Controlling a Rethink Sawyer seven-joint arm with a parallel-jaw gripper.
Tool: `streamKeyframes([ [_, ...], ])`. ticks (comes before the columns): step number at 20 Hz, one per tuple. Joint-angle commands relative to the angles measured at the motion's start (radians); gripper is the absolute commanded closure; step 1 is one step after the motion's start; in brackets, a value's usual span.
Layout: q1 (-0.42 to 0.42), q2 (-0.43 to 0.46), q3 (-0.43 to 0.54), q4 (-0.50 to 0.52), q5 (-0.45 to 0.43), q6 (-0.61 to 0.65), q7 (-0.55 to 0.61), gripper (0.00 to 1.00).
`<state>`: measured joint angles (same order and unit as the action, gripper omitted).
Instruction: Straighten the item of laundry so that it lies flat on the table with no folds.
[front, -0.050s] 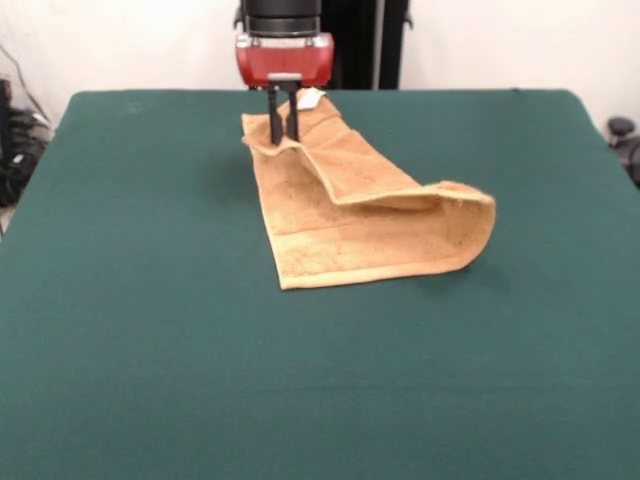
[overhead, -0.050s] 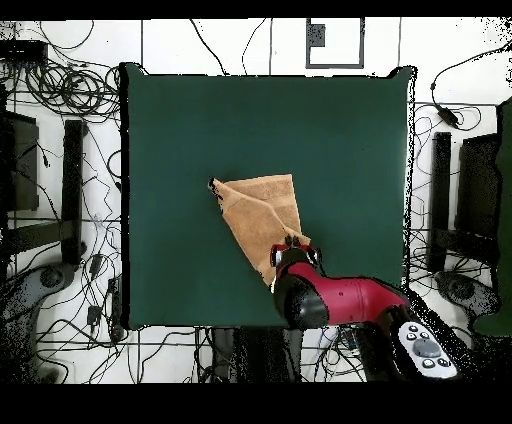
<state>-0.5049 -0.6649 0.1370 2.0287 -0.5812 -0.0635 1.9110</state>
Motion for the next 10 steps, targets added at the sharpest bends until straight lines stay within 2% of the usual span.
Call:
streamKeyframes([
  [1,0.140,0.065,0.035,0.048,0.111,-0.019,0.211,1.00],
  [6,0.207,0.067,-0.006,0.067,0.175,-0.061,0.245,1.00],
  [10,0.213,0.075,-0.012,0.066,0.191,-0.069,0.229,1.00],
])
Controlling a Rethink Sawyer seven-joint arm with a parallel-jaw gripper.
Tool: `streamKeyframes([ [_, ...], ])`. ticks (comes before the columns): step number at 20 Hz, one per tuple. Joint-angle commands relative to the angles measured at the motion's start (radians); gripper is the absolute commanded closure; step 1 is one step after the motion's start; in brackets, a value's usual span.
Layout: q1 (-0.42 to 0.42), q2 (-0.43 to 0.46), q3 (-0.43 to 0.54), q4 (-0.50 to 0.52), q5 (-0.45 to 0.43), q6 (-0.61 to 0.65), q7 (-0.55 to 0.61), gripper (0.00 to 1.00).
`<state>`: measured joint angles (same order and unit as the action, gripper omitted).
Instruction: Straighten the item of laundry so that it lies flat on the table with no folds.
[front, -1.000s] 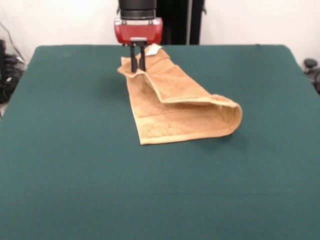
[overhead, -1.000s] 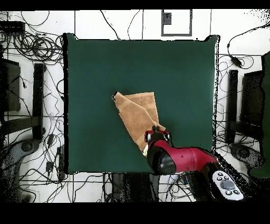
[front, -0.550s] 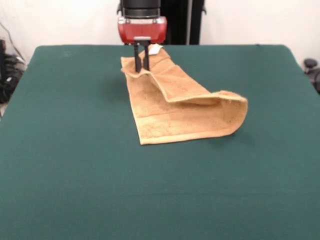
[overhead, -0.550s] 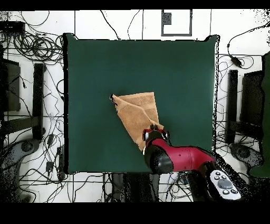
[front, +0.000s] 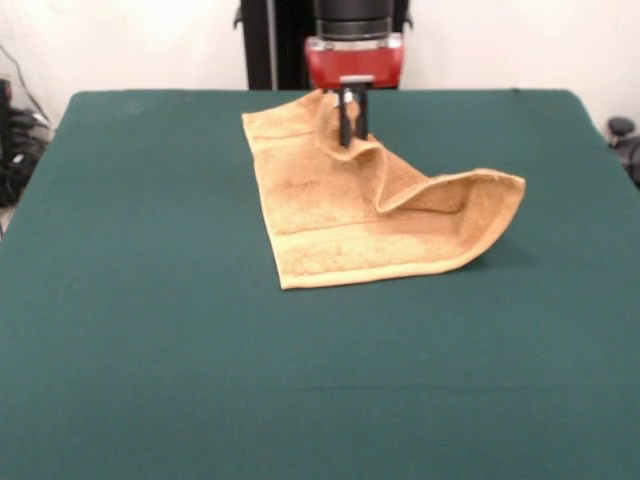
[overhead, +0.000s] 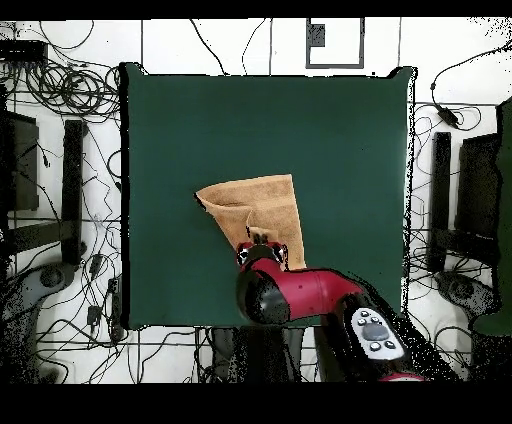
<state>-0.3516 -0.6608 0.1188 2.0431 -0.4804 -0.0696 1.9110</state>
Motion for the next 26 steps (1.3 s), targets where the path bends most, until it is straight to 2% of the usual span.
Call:
streamKeyframes([
  [1,0.060,0.070,0.005,0.053,0.093,-0.064,0.226,1.00],
  [13,0.055,0.060,0.009,0.061,0.114,-0.060,0.202,1.00],
  [21,0.012,-0.108,0.040,0.207,0.104,-0.015,0.201,1.00],
  [26,0.008,-0.256,0.078,0.327,0.142,0.023,0.226,1.00],
])
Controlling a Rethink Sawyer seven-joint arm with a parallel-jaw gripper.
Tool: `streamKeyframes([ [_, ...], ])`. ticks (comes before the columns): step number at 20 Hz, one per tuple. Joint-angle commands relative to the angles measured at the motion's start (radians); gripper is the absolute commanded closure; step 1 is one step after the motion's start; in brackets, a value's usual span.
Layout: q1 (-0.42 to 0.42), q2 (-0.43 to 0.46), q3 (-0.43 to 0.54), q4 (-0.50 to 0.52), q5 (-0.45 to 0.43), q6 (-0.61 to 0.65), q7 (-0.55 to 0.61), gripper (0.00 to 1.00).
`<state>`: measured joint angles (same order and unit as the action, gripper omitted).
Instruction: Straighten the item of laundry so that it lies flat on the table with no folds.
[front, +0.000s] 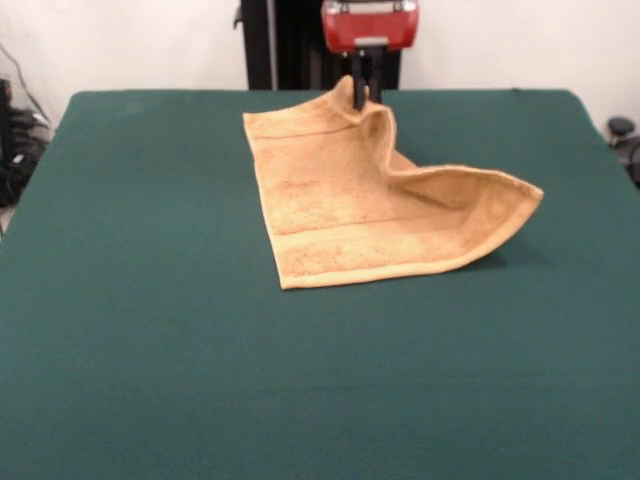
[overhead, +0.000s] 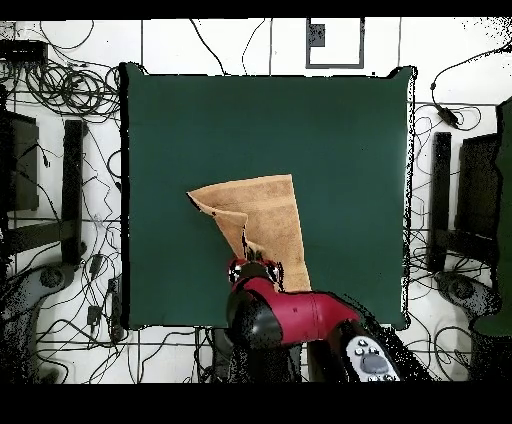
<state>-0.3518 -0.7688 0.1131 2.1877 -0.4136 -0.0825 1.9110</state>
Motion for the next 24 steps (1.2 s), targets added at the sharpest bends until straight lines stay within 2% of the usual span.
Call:
streamKeyframes([
  [1,0.012,-0.170,0.087,0.200,0.085,0.041,0.230,1.00],
  [4,0.032,-0.183,0.077,0.219,0.107,0.028,0.237,1.00],
  [24,0.132,0.014,-0.016,0.130,0.147,-0.127,0.217,1.00],
])
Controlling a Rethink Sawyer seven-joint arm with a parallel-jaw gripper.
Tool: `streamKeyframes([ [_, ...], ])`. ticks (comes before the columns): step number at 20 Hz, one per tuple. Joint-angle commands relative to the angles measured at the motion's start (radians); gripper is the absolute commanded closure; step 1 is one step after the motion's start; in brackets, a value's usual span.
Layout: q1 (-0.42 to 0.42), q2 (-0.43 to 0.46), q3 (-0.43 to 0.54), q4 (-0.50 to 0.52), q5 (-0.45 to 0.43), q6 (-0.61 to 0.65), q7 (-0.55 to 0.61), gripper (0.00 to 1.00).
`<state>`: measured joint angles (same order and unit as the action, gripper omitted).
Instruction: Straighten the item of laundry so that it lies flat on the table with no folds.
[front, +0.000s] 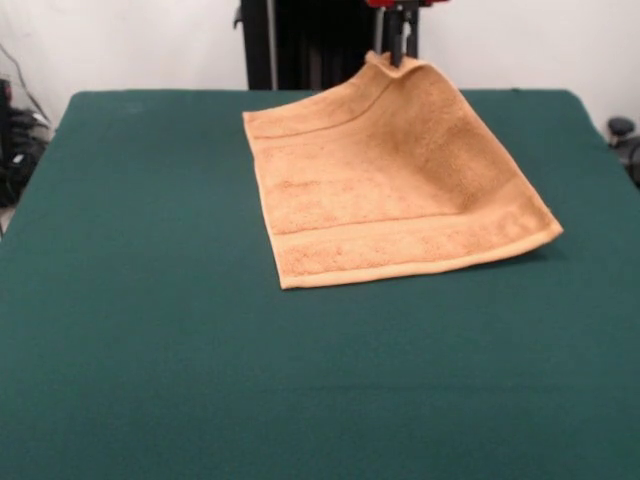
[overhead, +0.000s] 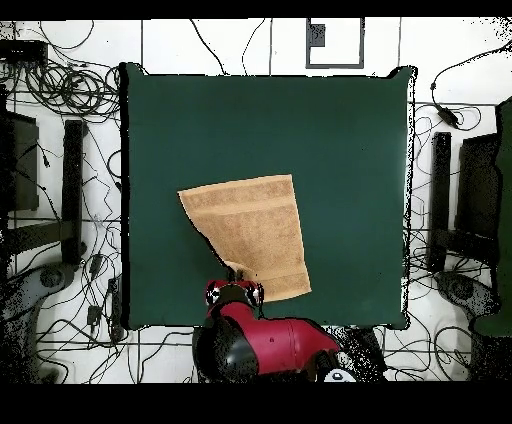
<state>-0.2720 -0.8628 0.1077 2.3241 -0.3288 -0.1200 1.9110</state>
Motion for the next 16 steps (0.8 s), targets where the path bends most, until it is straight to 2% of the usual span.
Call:
streamKeyframes([
  [1,0.059,0.115,-0.019,-0.009,0.065,-0.097,0.218,1.00],
  [10,0.110,0.137,-0.051,0.008,0.104,-0.138,0.239,1.00],
  [16,0.154,0.189,-0.074,0.018,0.128,-0.204,0.258,1.00],
])
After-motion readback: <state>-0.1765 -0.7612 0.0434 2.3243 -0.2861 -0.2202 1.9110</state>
